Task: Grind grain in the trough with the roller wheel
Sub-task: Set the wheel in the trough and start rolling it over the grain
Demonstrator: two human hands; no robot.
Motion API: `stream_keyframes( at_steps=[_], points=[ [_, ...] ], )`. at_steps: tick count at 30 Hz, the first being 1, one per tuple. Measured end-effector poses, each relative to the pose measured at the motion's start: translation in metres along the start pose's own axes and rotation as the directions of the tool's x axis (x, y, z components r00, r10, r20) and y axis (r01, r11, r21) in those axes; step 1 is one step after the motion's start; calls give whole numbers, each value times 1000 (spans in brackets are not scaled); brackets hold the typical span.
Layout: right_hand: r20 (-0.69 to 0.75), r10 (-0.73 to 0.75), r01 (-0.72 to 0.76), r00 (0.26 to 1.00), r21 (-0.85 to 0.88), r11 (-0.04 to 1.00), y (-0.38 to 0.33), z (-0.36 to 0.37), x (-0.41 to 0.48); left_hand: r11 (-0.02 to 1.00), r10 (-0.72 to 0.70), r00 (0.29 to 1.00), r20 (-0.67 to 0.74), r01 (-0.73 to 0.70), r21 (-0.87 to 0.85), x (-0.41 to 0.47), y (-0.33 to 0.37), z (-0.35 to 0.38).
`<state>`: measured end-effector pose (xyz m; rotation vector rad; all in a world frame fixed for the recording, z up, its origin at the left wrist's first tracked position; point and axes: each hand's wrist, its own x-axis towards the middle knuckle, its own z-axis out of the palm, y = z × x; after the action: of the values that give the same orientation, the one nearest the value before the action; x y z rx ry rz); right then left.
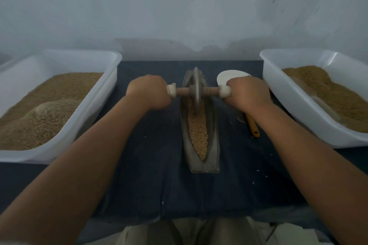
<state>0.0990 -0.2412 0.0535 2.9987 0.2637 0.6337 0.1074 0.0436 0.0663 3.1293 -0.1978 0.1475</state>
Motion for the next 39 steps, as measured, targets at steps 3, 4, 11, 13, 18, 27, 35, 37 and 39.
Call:
stream_keyframes(
  at_steps=[3, 4, 11, 13, 18, 27, 35, 37, 39],
  points=[
    [271, -4, -10, 963, 50, 999, 8, -11, -11, 995, 104, 993, 53, -104, -1, -25, -3, -5],
    [368, -40, 12, 929, 77, 997, 12, -18, -22, 988, 153, 986, 63, -153, 0, -40, -7, -4],
    [519, -75, -29, 851, 189, 982, 14, -36, -54, 959, 282, 952, -123, -275, 70, -68, -20, 9],
    [275, -14, -3, 961, 63, 998, 8, -19, -38, 986, 165, 981, -99, -161, 53, -39, -14, 15],
    [33, -34, 36, 999, -59, 998, -5, -15, 9, 998, 9, 998, -67, -13, -55, -2, -12, 22],
    [579, -115, 20, 807, 168, 986, 15, -45, -49, 973, 228, 963, -146, -219, 69, -89, -25, 18],
    [79, 20, -19, 997, -20, 1000, -2, -6, 4, 999, 44, 996, -78, -43, 12, 0, -7, 10],
    [168, 23, -21, 986, -18, 1000, -1, -12, 0, 997, 81, 997, -6, -81, -13, -7, -9, 5],
    [321, -22, 7, 947, 48, 999, 4, -24, -19, 988, 150, 987, 52, -148, -37, -33, -15, 5]
  ],
)
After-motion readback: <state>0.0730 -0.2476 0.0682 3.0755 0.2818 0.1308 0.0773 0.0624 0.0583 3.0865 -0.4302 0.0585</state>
